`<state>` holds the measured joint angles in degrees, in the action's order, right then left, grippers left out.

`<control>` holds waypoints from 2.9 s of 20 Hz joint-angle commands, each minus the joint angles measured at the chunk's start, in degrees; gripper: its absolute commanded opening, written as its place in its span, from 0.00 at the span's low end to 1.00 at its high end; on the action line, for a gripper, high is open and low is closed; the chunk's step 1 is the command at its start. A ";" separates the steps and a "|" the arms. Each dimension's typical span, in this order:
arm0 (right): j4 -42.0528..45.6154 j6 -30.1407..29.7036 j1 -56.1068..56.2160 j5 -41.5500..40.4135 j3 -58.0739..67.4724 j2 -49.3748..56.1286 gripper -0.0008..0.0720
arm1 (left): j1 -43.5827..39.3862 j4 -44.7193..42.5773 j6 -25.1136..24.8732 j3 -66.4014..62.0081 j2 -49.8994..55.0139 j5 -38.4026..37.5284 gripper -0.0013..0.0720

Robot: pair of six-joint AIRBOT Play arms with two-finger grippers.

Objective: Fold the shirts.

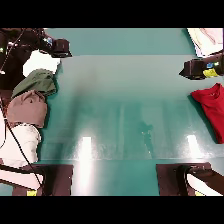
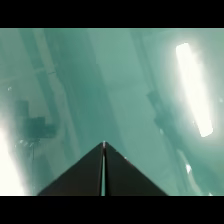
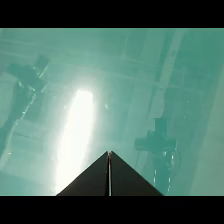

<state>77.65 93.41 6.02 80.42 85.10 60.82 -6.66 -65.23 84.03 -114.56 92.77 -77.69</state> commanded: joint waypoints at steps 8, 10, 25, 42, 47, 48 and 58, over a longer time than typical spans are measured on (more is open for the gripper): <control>-0.09 0.07 0.04 1.46 0.02 0.04 0.04 | 0.02 -7.19 -4.50 0.00 0.13 13.38 0.53; -0.09 0.07 0.04 3.21 0.02 0.04 0.04 | 0.04 -20.87 1.31 -0.02 1.27 19.23 0.81; -0.07 0.22 0.04 5.53 0.02 0.09 0.04 | 7.54 -39.60 9.22 -0.07 24.92 28.59 0.81; -0.04 0.22 0.04 -7.56 1.25 0.07 0.04 | 8.28 -11.06 -2.75 -7.04 10.47 30.16 0.05; 0.33 0.17 -1.14 -15.06 9.42 0.09 0.04 | 8.28 22.77 -23.39 -6.78 -8.66 24.04 0.05; 0.31 0.17 -1.79 -16.00 11.47 0.09 0.04 | 8.28 27.43 -25.22 -6.56 -11.76 21.53 0.05; -0.11 0.17 -3.28 -11.26 25.70 0.07 0.04 | -8.50 32.02 -22.47 11.26 -18.73 -1.20 0.05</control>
<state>77.67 93.60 2.87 66.50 107.74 60.90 -8.67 -32.56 61.14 -111.61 74.85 -74.37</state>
